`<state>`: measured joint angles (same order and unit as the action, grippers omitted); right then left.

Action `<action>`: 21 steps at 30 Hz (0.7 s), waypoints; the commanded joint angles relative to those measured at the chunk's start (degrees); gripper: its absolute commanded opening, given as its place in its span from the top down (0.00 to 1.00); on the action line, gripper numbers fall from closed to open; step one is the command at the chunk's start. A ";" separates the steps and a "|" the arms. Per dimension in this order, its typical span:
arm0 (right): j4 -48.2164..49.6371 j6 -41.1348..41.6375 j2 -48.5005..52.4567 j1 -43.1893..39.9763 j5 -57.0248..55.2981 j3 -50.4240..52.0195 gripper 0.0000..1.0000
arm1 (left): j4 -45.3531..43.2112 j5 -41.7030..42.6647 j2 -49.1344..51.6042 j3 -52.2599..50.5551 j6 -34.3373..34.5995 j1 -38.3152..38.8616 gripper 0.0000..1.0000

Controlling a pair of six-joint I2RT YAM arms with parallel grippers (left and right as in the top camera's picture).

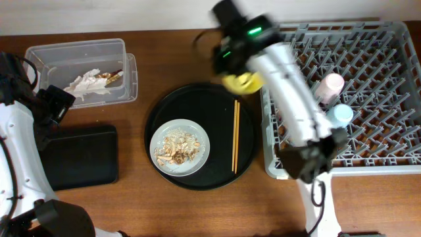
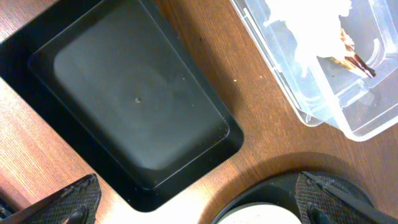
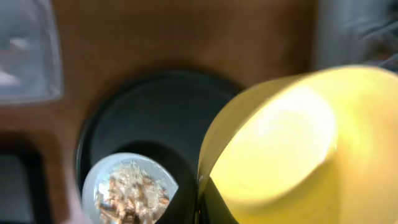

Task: Sort waste into correct bins and load items into the dishwasher rack
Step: 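Carry the yellow bowl right and set it upside down in the rack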

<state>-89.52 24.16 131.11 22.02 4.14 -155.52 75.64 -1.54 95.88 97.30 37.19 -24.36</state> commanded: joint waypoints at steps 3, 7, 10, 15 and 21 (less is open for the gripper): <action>-7.69 -10.64 -3.17 -23.78 20.02 -12.94 0.96 | -0.07 -0.39 -0.98 0.24 0.55 -0.35 0.01; -7.80 -17.38 -3.13 -39.93 33.29 -10.23 0.96 | -0.07 -0.39 -0.98 0.24 0.55 -0.35 0.01; -7.34 -24.50 -3.10 -48.78 42.66 -5.95 0.96 | -0.07 -0.39 -0.98 0.24 0.55 -0.35 0.01; -4.28 -35.54 -2.84 -59.93 62.10 6.78 0.96 | -0.07 -0.39 -0.98 0.24 0.55 -0.35 0.01; 17.68 -35.54 -2.32 -64.76 84.94 27.10 0.96 | -0.07 -0.39 -0.98 0.24 0.55 -0.35 0.01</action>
<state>-79.79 -9.17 128.75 -41.82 69.28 -136.27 75.64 -1.56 95.88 97.30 37.19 -24.36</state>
